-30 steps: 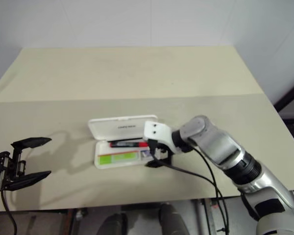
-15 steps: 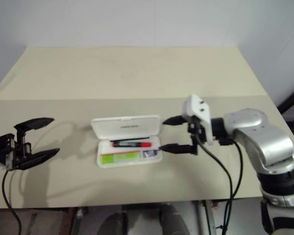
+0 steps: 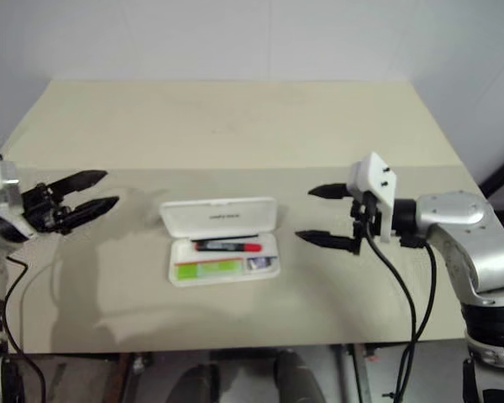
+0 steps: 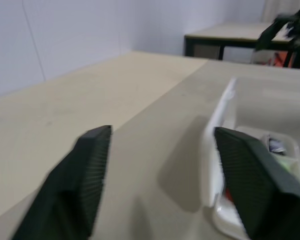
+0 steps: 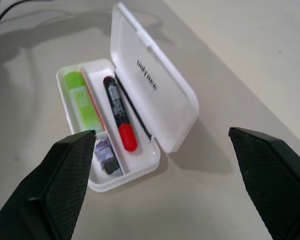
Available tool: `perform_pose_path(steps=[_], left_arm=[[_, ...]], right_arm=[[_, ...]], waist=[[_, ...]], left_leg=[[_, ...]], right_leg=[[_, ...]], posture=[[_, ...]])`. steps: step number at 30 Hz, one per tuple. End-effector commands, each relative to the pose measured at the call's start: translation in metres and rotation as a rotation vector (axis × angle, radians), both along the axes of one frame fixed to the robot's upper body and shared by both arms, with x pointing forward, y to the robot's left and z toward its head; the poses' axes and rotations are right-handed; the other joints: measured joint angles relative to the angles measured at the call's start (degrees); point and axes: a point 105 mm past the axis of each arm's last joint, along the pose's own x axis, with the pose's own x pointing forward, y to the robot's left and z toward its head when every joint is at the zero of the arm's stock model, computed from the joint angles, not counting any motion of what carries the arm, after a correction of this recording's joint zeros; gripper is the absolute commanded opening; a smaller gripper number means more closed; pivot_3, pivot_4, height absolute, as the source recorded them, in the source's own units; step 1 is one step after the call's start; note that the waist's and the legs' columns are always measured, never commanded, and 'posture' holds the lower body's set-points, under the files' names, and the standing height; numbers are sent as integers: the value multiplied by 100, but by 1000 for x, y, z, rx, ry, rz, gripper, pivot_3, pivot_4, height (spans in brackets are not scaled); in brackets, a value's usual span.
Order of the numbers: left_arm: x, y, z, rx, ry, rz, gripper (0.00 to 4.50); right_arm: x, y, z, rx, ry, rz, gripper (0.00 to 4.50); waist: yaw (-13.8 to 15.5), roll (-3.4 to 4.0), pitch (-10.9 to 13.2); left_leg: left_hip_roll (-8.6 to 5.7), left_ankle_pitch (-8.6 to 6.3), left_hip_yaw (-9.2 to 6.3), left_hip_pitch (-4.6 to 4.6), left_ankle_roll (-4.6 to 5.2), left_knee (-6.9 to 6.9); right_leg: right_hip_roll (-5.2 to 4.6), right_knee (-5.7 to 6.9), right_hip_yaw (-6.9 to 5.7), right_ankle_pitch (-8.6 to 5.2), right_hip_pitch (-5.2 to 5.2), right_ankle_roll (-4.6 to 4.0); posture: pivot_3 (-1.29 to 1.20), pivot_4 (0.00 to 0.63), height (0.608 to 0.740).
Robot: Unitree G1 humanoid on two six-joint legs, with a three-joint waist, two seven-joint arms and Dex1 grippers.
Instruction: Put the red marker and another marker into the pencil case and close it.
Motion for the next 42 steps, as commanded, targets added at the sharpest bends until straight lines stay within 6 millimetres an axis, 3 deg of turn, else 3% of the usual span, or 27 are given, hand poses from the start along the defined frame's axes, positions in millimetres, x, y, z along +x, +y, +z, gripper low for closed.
perform_pose_path(steps=[1,6,7,19,25,31,36,42], left_arm=[[10,3,4,35,-6,2,1841],[27,-1,-7,99,26,-29,104],[31,-3,-10,108,34,-37,22],[67,-30,-20,150,72,-33,22],[79,-55,-18,165,46,-58,22],[78,-90,-11,168,7,-206,22],[68,-112,-12,181,-10,-357,22],[50,-124,-23,219,4,-524,22]], right_arm=[[-9,-4,15,80,-92,16,4500],[-20,-9,7,72,-93,31,4500],[-21,-9,7,78,-96,31,4500],[-35,-20,8,152,-120,27,4500],[-40,-28,13,247,-109,27,4500],[-45,-44,12,231,-102,29,4500],[-40,-44,15,220,-123,9,4500],[-38,-41,15,214,-136,3,4500]], waist=[[11,0,0],[40,0,0],[40,0,0],[126,-2,-1],[163,-3,0],[205,-3,0],[183,-3,0],[157,-2,0]], left_leg=[[0,0,-1,-2,0,0],[-2,0,0,-2,0,5],[-3,0,0,-2,0,8],[-4,1,-2,-2,-1,14],[-5,1,-1,-2,-1,20],[-8,1,-2,-2,-1,23],[-8,1,-1,2,-1,25],[-8,2,-2,1,-1,26]], right_leg=[[0,0,-1,0,-1,0],[1,5,-2,0,0,1],[1,8,-1,0,0,1],[5,15,0,2,1,6],[5,21,2,4,2,10],[6,17,2,6,8,14],[9,22,5,7,8,15],[9,24,9,7,8,15]], posture=[[0,150,740],[0,150,740],[0,150,740],[0,150,740],[0,150,740],[0,150,740],[0,150,740],[0,150,740]])
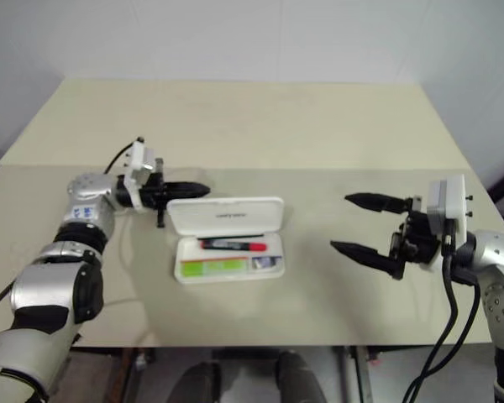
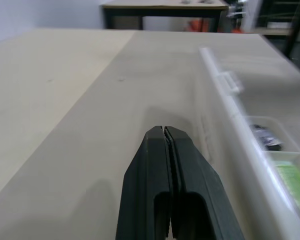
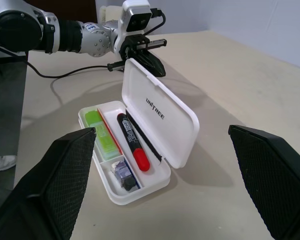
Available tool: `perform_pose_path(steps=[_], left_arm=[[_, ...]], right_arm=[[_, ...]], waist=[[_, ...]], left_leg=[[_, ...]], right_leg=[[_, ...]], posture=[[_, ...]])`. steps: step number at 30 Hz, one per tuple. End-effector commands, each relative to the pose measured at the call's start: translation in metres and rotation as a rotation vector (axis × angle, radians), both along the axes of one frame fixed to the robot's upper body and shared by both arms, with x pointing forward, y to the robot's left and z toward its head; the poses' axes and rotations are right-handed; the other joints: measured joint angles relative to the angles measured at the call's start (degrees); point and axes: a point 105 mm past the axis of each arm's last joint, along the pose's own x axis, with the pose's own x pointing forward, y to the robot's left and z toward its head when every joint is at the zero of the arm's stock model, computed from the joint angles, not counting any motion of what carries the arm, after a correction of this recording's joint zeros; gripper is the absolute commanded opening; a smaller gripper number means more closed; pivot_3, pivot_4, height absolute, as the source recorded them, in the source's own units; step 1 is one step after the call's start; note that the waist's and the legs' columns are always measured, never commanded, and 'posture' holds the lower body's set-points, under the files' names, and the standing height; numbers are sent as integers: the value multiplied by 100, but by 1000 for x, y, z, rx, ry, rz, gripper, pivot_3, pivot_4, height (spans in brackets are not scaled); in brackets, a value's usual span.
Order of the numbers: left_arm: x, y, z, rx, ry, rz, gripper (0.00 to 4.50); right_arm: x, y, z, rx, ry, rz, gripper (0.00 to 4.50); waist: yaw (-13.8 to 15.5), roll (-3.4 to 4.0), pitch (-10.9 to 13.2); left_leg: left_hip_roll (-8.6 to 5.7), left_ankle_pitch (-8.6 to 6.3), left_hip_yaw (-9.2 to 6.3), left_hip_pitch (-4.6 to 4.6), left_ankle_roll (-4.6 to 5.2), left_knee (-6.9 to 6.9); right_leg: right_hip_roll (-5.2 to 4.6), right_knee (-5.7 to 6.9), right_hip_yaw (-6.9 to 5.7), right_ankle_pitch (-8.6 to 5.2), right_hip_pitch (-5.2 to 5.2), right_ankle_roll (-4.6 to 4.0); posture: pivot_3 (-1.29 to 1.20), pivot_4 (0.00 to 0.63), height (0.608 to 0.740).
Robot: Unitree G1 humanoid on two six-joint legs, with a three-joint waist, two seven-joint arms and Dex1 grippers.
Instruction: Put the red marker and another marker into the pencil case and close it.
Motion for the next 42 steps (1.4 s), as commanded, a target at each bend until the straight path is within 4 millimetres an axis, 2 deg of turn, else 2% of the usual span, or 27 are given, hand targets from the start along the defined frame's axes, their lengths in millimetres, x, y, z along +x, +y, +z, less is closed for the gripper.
perform_pose_path(steps=[1,4,11,17,26,32,38,42], left_arm=[[-17,-5,0,35,-19,-139,22],[-27,-7,2,34,-17,-184,22],[-59,-13,-10,107,14,-298,22],[-77,-18,-32,260,-14,-351,22],[-78,-11,-72,522,-69,-383,22],[-74,-15,-84,640,-133,-442,22],[-67,-23,-79,613,-188,-438,22],[-60,-34,-55,425,-213,-362,22]], right_arm=[[-3,0,11,-18,-68,-6,4500],[-3,0,11,-19,-66,-11,4500],[-1,1,8,-21,-62,-13,4500],[1,1,6,-25,-59,-18,4500],[3,0,3,-30,-57,-31,4500],[5,0,2,-33,-59,-41,4500],[6,0,2,-39,-62,-51,4500],[7,-1,2,-42,-63,-57,4500]], waist=[[-7,0,0],[-2,0,0],[-5,0,0],[-7,0,0],[-8,0,0],[-13,1,-1],[-15,3,-2],[-17,3,-1]], left_leg=[[0,0,1,1,0,-1],[1,0,-1,2,0,0],[2,2,-1,6,-2,13],[0,3,1,13,-1,25],[-2,3,2,13,-1,27],[-3,6,4,29,3,29],[-7,9,4,39,10,47],[-8,13,4,38,17,47]], right_leg=[[-1,1,2,0,0,0],[-1,6,2,0,0,0],[-2,26,6,-1,0,0],[-1,28,8,0,13,1],[0,27,11,0,12,2],[1,27,16,2,29,5],[1,16,23,8,57,16],[1,-15,26,18,73,31]], posture=[[0,150,740],[0,150,740],[0,150,740],[0,150,740],[0,150,740],[0,150,740],[0,150,740],[0,150,740]])
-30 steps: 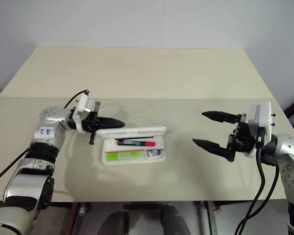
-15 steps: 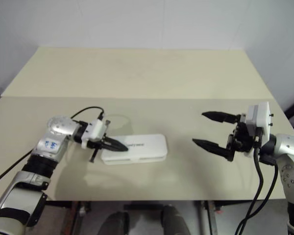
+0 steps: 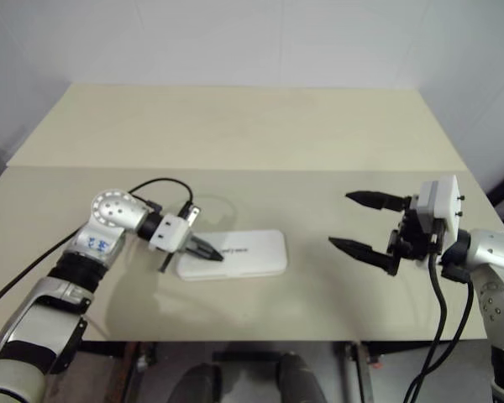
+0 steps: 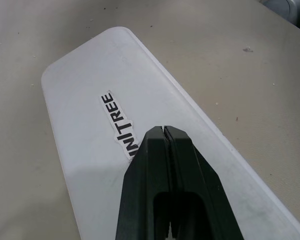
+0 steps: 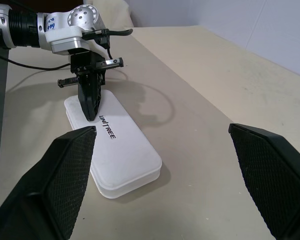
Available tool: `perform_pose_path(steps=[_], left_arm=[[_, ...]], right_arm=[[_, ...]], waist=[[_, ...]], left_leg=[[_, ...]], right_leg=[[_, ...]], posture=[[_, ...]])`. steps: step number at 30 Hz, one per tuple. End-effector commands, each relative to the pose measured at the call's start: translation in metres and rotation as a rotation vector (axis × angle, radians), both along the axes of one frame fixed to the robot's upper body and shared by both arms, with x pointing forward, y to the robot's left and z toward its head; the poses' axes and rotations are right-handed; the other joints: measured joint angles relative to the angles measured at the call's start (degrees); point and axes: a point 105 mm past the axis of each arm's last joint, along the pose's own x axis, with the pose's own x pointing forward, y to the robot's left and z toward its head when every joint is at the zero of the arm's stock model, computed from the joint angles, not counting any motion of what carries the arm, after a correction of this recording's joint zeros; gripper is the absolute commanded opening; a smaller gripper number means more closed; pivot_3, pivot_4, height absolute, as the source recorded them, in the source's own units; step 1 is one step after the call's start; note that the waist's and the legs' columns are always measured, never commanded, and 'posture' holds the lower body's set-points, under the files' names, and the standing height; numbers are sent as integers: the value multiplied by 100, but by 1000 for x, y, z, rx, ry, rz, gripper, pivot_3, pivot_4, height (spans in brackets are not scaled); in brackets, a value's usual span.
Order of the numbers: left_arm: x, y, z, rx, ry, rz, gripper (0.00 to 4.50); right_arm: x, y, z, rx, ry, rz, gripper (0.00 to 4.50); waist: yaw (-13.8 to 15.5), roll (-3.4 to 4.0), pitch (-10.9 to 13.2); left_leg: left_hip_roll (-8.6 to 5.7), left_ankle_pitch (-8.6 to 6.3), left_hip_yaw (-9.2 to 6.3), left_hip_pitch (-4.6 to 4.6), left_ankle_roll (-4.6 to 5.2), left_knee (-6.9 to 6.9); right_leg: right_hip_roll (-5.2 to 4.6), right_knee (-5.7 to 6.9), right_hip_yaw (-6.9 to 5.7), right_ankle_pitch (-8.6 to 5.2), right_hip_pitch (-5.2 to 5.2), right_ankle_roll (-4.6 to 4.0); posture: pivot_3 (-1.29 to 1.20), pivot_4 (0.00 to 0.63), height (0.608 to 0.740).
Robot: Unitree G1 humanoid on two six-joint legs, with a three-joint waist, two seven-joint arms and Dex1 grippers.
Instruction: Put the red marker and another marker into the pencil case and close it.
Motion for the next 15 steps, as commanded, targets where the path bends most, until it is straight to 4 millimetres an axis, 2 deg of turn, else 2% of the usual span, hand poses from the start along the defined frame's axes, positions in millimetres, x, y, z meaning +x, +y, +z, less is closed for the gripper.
perform_pose_path(steps=[1,8,12,15], left_arm=[[-1,-5,12,-134,45,9,22],[1,-3,58,-502,36,106,22],[-8,18,89,-718,23,150,22],[-21,34,96,-758,7,149,22]], right_arm=[[0,0,8,-3,-43,1,4500],[3,-1,10,-2,-41,8,4500],[5,-2,13,-16,-37,20,4500],[6,-5,14,-26,-33,24,4500]], waist=[[-1,0,0],[-11,0,1],[-7,0,1],[-6,1,1]], left_leg=[[0,0,0,-3,0,1],[2,-5,-4,-15,7,-14],[4,-5,-4,-14,7,-32],[5,-5,-3,-14,7,-35]], right_leg=[[0,-5,1,2,0,4],[-1,-7,-1,7,-13,11],[-4,-7,-4,5,-24,7],[-6,-5,-6,4,-29,5]], posture=[[0,150,740],[0,150,740],[0,150,740],[0,150,740]])
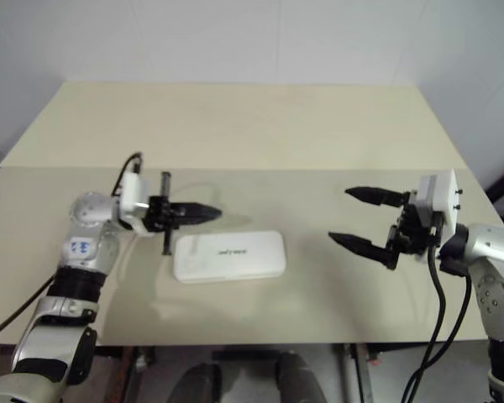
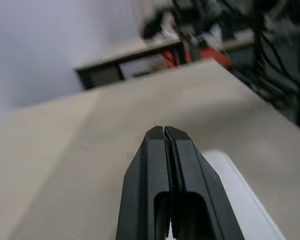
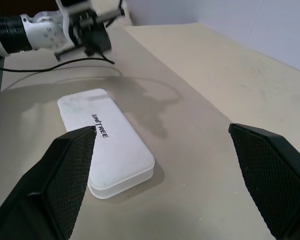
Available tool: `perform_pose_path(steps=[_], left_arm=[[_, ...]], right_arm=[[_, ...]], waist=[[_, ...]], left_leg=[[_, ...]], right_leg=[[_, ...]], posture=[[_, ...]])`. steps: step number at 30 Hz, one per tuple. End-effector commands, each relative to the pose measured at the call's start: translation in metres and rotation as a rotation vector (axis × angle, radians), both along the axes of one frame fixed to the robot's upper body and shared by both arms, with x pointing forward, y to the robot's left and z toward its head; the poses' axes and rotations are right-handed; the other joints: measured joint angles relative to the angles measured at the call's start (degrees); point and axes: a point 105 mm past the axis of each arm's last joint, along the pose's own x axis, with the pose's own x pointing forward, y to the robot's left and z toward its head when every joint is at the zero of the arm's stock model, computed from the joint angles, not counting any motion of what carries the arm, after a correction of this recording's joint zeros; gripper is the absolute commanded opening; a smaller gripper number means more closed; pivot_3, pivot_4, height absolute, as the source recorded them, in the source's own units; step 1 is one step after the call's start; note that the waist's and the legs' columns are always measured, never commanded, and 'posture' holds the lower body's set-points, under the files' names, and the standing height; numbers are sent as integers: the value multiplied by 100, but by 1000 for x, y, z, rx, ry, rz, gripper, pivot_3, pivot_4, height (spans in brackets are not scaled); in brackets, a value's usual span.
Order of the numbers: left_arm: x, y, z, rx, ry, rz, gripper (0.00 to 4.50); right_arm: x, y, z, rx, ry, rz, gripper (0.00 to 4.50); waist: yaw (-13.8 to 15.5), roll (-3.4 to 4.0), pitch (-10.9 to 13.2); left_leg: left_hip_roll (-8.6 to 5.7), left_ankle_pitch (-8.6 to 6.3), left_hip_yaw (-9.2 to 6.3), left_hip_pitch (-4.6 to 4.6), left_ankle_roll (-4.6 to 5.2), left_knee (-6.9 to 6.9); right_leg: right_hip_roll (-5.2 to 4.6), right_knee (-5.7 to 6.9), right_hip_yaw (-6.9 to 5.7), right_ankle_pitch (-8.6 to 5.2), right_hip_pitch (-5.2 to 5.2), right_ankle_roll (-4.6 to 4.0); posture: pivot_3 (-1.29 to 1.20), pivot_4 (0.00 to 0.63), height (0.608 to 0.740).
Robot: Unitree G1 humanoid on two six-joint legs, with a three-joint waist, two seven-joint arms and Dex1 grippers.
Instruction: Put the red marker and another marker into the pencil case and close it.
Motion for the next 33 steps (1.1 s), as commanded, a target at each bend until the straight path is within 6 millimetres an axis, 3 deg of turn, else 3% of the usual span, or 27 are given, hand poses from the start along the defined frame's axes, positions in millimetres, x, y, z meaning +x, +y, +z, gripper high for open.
perform_pose_path(steps=[1,2,5,17,27,33], left_arm=[[-17,26,18,-51,-52,20,22],[-23,37,15,-22,-55,30,22],[-36,63,10,34,-18,28,574],[-58,110,11,43,179,50,4487],[-60,135,5,110,184,158,4487],[-63,135,1,116,181,150,4487]], right_arm=[[-1,-4,11,-34,-33,10,4500],[-1,-5,11,-41,-30,13,4500],[2,-6,11,-55,-26,19,4500],[13,-4,13,-80,-24,67,4500],[22,3,15,-84,-28,93,4500],[18,8,13,-71,-18,106,4500]], waist=[[-4,0,0],[-15,0,0],[-31,0,0],[-25,3,4],[-87,10,8],[-111,11,8]], left_leg=[[0,0,0,0,-1,1],[0,0,3,1,-1,0],[1,0,6,7,-1,-6],[0,1,8,-5,-2,-21],[8,1,8,-6,-2,-30],[8,-1,11,-8,-4,-35]], right_leg=[[0,-1,0,0,0,0],[-2,-1,1,0,0,0],[-1,0,0,-4,-2,-8],[-9,0,-9,-13,-24,-24],[-5,12,-15,-22,-38,-40],[-8,7,-15,-24,-39,-42]], posture=[[0,150,740],[0,150,740],[0,150,740],[0,150,740],[0,150,740],[0,150,740]])
